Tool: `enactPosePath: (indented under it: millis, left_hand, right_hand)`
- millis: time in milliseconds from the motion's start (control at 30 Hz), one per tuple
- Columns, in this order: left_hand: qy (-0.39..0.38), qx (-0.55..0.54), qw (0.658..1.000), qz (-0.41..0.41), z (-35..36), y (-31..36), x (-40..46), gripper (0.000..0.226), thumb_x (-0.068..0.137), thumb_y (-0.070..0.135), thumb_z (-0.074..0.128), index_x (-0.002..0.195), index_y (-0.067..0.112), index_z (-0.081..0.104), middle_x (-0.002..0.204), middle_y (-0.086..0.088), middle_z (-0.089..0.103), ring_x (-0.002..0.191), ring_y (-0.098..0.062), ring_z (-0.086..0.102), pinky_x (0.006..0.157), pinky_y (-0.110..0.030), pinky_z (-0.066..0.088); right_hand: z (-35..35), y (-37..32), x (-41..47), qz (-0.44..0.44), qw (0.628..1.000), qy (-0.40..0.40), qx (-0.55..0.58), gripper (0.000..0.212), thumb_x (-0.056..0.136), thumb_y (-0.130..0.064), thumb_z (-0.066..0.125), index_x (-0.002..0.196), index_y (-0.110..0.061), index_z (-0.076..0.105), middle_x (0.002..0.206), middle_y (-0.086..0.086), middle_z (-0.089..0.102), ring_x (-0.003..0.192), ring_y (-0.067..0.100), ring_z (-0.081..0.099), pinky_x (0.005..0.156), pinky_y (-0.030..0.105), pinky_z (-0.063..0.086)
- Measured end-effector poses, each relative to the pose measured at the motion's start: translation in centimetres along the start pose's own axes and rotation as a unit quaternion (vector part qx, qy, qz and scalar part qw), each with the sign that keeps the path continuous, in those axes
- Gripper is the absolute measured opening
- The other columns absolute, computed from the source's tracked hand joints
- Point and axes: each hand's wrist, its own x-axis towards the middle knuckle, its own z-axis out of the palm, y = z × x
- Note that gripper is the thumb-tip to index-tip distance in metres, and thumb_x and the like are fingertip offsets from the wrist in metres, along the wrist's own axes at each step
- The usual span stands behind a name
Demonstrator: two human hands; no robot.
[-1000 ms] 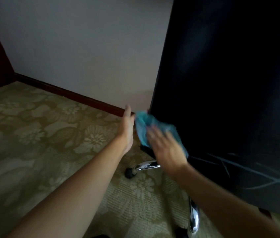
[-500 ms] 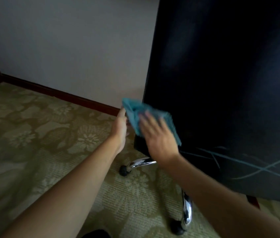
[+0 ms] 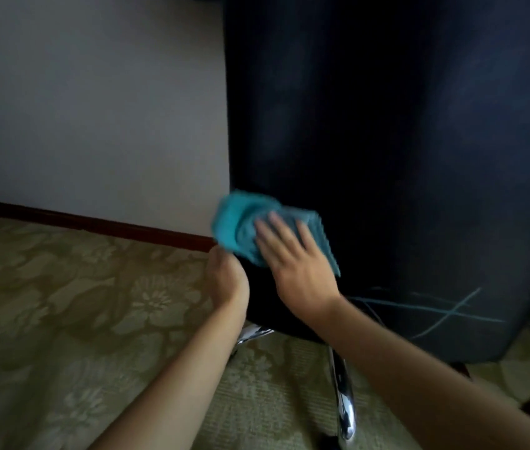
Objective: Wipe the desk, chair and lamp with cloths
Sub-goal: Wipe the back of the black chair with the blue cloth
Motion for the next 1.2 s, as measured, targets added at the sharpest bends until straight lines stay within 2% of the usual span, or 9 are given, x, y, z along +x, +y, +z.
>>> enactPosePath:
  millis: [133,233,367,500,600,733,867,1067,1200]
  left_hand:
    - [-0.004,0.001,0.998,0.063,0.8,1.1,-1.8,0.025,0.1,0.025,0.041,0.119,0.023,0.057,0.127,-0.008,0.059,0.112,-0.028,0.056,0.098,-0.039,0.044]
    - [0.02,-0.01,0.995,0.095,1.4,1.9,-1.5,0.033,0.1,0.024,0.043,0.129,0.017,0.055,0.131,-0.008,0.058,0.112,-0.026,0.055,0.092,-0.034,0.04]
    - [0.004,-0.035,0.99,0.134,3.3,2.9,-2.7,0.061,0.082,0.043,0.042,0.137,0.02,0.05,0.136,-0.011,0.055,0.123,-0.031,0.053,0.107,-0.047,0.041]
    - [0.026,-0.057,0.991,0.115,3.5,2.8,-2.3,0.051,0.09,0.036,0.046,0.138,0.019,0.048,0.138,-0.012,0.053,0.122,-0.031,0.054,0.107,-0.043,0.04]
    - [0.013,-0.064,0.992,0.105,3.1,2.6,-2.1,0.052,0.086,0.042,0.042,0.133,0.022,0.052,0.131,-0.006,0.058,0.111,-0.025,0.056,0.099,-0.039,0.041]
    - [0.024,-0.071,0.991,0.109,3.3,2.6,-2.2,0.055,0.08,0.045,0.043,0.13,0.024,0.053,0.129,-0.001,0.058,0.104,-0.017,0.054,0.093,-0.035,0.039]
    - [0.026,-0.076,0.992,0.098,3.5,2.7,-1.8,0.052,0.08,0.047,0.044,0.127,0.028,0.053,0.128,-0.004,0.06,0.112,-0.025,0.059,0.1,-0.043,0.046]
    - [0.022,-0.067,0.991,0.111,3.5,2.7,-2.3,0.044,0.095,0.037,0.044,0.136,0.022,0.048,0.134,-0.006,0.055,0.109,-0.021,0.055,0.087,-0.034,0.038]
    - [0.044,-0.04,0.993,0.106,4.1,3.0,-2.3,0.045,0.097,0.035,0.047,0.139,0.019,0.047,0.138,-0.01,0.053,0.116,-0.028,0.054,0.087,-0.034,0.039]
  right_hand:
    - [1.8,0.5,-6.6,-0.055,0.99,-0.128,-0.02,0.068,0.095,-0.031,0.045,0.156,-0.017,0.018,0.161,0.002,-0.002,0.147,0.02,-0.011,0.118,0.045,-0.015]
    - [-0.1,4.2,-3.9,0.025,1.0,0.003,-0.014,0.058,0.086,-0.031,0.043,0.139,-0.013,0.055,0.153,0.003,0.044,0.147,0.019,0.02,0.12,0.045,0.008]
    - [-1.3,7.2,-0.4,0.114,0.986,0.118,0.028,0.058,0.094,-0.025,0.039,0.149,-0.007,0.038,0.159,0.007,0.034,0.152,0.024,0.016,0.125,0.048,-0.001]
    - [1.8,2.8,-6.7,-0.007,1.0,-0.017,-0.002,0.055,0.089,-0.029,0.049,0.143,-0.016,0.052,0.155,0.0,0.04,0.146,0.021,0.032,0.121,0.046,0.003]
    - [2.9,1.7,-10.5,-0.07,0.987,-0.143,-0.028,0.059,0.094,-0.037,0.049,0.15,-0.021,0.041,0.16,-0.005,0.022,0.149,0.018,0.012,0.118,0.045,-0.012]
    - [0.7,4.2,-6.0,-0.006,1.0,-0.028,0.008,0.057,0.088,-0.026,0.037,0.142,-0.019,0.053,0.155,-0.003,0.041,0.147,0.018,0.031,0.12,0.042,-0.001]
    - [-0.9,6.1,-1.3,0.105,0.991,0.076,0.038,0.059,0.092,-0.021,0.041,0.15,-0.009,0.037,0.161,0.005,0.031,0.152,0.025,0.014,0.124,0.046,-0.006]
    - [1.3,1.5,-7.0,-0.022,0.983,-0.177,0.042,0.06,0.104,-0.029,0.029,0.159,-0.015,0.009,0.158,0.001,-0.02,0.14,0.021,-0.035,0.112,0.046,-0.026]
    - [-0.6,3.7,-4.8,-0.001,0.991,-0.13,0.029,0.06,0.097,-0.026,0.03,0.156,-0.013,0.023,0.166,0.004,0.01,0.151,0.022,-0.013,0.117,0.047,-0.025]
